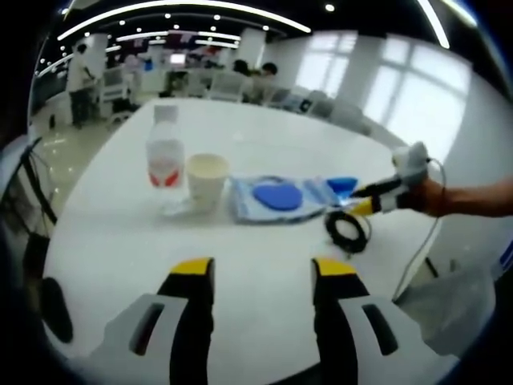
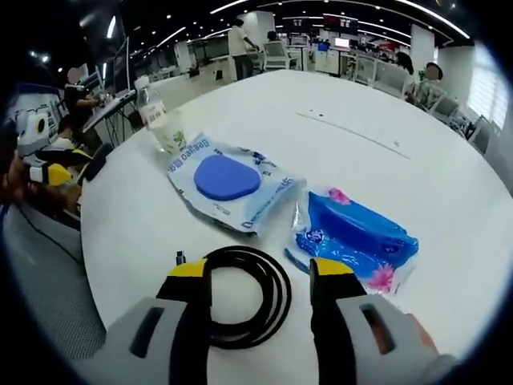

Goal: Arrange the tabletop items into an orderly group along one side of the table until the central work area is clear of visible clutter.

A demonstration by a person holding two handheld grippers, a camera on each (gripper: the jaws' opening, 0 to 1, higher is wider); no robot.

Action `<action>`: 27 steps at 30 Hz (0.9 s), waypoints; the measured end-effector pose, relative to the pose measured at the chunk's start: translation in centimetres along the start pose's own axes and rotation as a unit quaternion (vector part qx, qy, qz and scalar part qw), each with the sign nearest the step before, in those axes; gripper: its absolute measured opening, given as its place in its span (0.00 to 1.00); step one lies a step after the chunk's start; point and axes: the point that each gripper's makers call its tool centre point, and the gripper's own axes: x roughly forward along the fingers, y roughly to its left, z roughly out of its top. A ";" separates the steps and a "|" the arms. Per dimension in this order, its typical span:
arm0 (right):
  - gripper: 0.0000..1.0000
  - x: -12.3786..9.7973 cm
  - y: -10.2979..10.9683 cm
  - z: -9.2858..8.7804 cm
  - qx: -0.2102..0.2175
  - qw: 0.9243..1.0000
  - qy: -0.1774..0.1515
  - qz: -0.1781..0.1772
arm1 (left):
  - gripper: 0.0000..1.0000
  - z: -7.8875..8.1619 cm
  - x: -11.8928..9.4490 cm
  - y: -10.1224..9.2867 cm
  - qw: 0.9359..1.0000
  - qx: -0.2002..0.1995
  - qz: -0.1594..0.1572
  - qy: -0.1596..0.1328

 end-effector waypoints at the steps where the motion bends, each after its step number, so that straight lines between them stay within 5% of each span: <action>1: 0.49 -0.3 -0.1 0.1 0.002 1.000 -0.004 -0.002 | 0.45 0.0 0.0 0.0 1.000 0.002 0.000 0.000; 27: 0.48 -9.7 -2.4 -0.8 0.060 0.994 -0.079 -0.053 | 0.45 1.5 0.8 -1.5 1.000 0.021 -0.020 -0.009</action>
